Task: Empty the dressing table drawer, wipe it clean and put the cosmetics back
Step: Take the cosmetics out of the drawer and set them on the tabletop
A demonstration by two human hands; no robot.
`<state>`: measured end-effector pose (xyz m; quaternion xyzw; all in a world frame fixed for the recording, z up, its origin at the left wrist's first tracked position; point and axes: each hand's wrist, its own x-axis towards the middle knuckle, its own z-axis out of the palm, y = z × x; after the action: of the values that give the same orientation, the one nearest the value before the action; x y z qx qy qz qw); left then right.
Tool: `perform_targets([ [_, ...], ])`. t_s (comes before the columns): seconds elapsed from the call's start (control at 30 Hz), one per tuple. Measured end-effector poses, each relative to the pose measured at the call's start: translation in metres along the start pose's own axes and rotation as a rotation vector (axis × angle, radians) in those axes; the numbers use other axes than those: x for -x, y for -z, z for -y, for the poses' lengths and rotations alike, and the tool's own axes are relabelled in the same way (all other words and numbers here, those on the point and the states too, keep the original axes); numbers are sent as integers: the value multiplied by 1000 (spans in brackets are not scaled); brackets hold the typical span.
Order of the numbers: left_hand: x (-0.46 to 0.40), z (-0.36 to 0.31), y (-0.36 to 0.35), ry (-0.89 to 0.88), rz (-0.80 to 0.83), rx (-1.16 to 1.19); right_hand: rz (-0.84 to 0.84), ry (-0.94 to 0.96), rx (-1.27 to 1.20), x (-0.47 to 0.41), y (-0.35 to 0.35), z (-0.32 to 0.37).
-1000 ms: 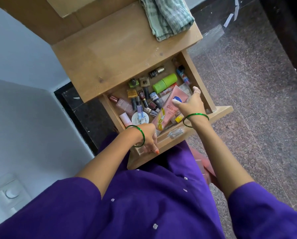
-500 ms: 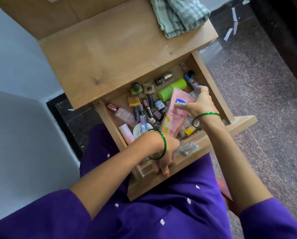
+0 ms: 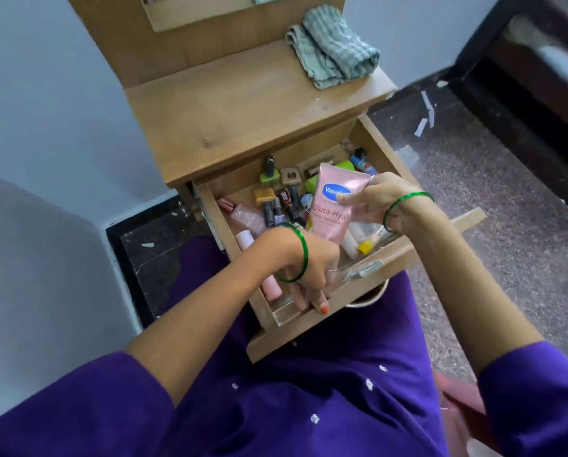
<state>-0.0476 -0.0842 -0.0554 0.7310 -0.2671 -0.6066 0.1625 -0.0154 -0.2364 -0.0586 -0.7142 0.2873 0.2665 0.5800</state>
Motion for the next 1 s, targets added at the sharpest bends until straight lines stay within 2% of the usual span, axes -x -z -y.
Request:
perform_targets([
  [0.2,10,4,-10,-27,-143,38,0,94,62,22,-3,1],
  [0.3,22,11,-12,-125,-181,64,-13,218,90,33,4,13],
  [0.37,40,19,-5,-161,-268,69,14,324,95,44,7,26],
  [0.43,64,30,12,-171,-530,64,43,428,82,54,6,43],
  [0.53,92,52,39,-132,-1113,177,55,557,80,67,-5,73],
  [0.57,99,56,44,-131,-1211,256,71,597,83,70,-11,84],
  [0.6,104,60,48,-137,-1224,334,98,634,99,72,-19,95],
  [0.7,109,65,54,-262,-1094,502,128,721,136,70,-44,122],
  [0.83,106,73,53,-375,-1151,533,142,801,159,63,-71,130],
  [0.9,103,84,56,-396,-1206,610,44,801,213,55,-72,119],
  [1.0,107,99,73,-424,-1365,709,-143,736,456,47,-69,85],
])
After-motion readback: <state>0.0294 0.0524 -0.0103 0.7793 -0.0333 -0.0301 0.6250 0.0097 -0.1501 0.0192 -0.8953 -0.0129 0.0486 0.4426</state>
